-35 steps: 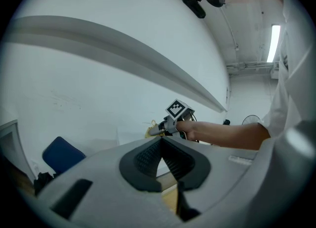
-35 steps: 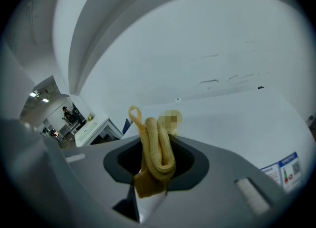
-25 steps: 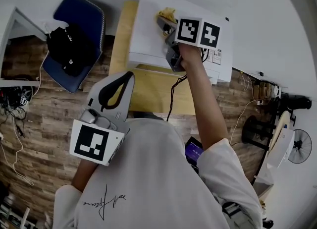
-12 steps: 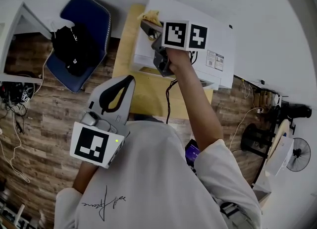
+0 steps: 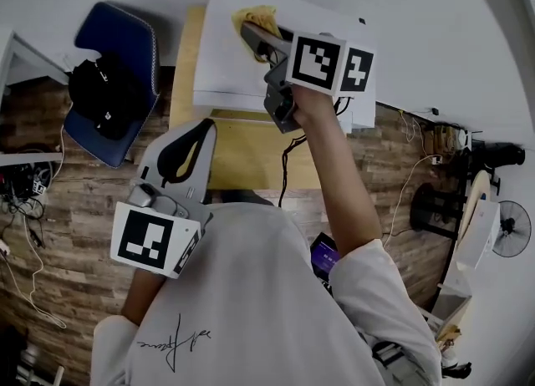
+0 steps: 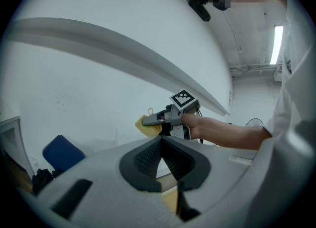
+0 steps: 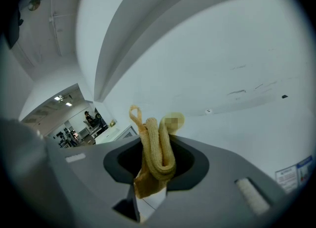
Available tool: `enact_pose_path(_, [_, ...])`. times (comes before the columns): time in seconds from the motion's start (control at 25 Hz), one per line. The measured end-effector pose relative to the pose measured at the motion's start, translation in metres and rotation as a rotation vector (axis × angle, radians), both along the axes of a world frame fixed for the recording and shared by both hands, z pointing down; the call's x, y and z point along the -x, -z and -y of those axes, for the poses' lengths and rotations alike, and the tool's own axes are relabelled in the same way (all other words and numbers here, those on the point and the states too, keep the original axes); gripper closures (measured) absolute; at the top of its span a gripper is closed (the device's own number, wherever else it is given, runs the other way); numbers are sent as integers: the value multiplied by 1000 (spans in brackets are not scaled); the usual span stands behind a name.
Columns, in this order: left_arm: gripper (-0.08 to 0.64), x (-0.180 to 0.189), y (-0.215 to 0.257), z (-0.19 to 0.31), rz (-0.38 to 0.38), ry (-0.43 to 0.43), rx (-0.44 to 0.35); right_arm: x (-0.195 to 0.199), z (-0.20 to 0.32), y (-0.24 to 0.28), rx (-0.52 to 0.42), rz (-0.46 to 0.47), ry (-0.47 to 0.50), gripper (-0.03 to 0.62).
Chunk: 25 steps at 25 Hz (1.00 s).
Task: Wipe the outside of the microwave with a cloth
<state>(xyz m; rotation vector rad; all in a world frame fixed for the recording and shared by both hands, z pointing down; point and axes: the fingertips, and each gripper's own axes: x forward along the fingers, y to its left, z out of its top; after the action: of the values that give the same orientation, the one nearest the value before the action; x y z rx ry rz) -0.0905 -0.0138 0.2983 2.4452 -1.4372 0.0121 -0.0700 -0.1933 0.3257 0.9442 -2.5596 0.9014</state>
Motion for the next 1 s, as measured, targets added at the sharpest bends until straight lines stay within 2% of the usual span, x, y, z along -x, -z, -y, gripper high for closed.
enact_pose_path(0.48, [568, -56, 3, 8, 21, -115, 3, -144, 9, -8, 12, -42, -201, 474])
enact_pose_path(0.6, [568, -67, 2, 10, 46, -120, 1, -179, 11, -9, 14, -46, -248, 474])
enact_pose_path(1.0, [568, -88, -1, 22, 41, -152, 3, -278, 9, -26, 26, -130, -385, 473])
